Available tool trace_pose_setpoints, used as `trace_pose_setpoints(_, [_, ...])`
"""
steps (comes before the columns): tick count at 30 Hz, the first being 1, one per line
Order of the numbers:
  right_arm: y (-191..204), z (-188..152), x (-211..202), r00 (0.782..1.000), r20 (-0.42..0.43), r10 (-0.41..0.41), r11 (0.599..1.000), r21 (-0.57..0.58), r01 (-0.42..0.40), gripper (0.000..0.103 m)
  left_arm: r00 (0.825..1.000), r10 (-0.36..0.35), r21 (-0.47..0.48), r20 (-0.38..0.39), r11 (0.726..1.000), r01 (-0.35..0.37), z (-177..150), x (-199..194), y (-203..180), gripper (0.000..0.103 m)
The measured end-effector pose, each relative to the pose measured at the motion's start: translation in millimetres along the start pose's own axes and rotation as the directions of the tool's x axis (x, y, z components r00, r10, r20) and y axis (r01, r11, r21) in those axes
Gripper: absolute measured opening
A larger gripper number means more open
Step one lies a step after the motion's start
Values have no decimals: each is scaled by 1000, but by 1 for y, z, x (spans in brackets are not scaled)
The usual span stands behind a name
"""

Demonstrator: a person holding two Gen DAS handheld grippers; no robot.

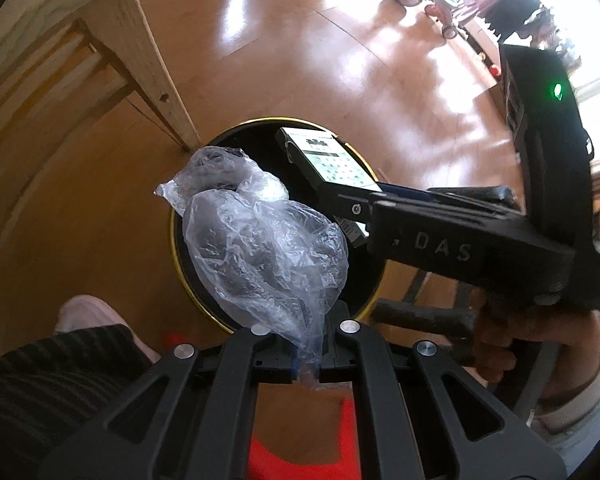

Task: Collect trash
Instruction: 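Open both tools to drop the bag and pack into the bin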

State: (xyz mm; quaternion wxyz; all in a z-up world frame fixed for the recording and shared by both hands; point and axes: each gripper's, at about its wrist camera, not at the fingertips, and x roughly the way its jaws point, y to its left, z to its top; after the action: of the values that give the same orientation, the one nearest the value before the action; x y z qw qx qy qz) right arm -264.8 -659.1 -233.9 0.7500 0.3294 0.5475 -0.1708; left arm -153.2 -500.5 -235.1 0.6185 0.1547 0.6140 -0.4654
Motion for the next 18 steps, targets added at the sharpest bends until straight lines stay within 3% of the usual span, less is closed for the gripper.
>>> trace_pose_setpoints(1, [-1,0,0,1000,-7,4,1000,12,-4,58,1000,25,4,1,1000,-25,0,1,-1,13])
trace_pose_setpoints(2, [-3,1,1,1000,-16,9,999,33,-8,76,999,36,5,-2,999,-36,1,1,-2,50])
trace_pose_setpoints(3, [-5,2,0,1000,-18,10,999,46,-9,95,999,42,-2,1,999,-42,1,1,-2,78])
trace_pose_setpoints(4, [-6,3,-3,1000,-3,-2,998,60,3,98,998,49,-19,37,999,-48,1,-3,-2,96])
trace_pose_setpoints(9, [-11,10,-29,992,91,-84,995,57,79,97,996,51,8,72,999,-52,6,-14,-6,97])
trace_pose_setpoints(13, [-8,16,-59,955,223,-193,981,29,191,97,989,100,60,111,992,-107,5,-35,-15,97])
trace_pose_setpoints(16, [-1,22,-80,932,293,-212,977,38,211,97,972,124,45,200,990,-135,5,-73,-13,97])
trace_pose_setpoints(18, [7,26,-94,928,328,-175,984,46,169,97,945,155,12,288,986,-165,2,-114,-4,97])
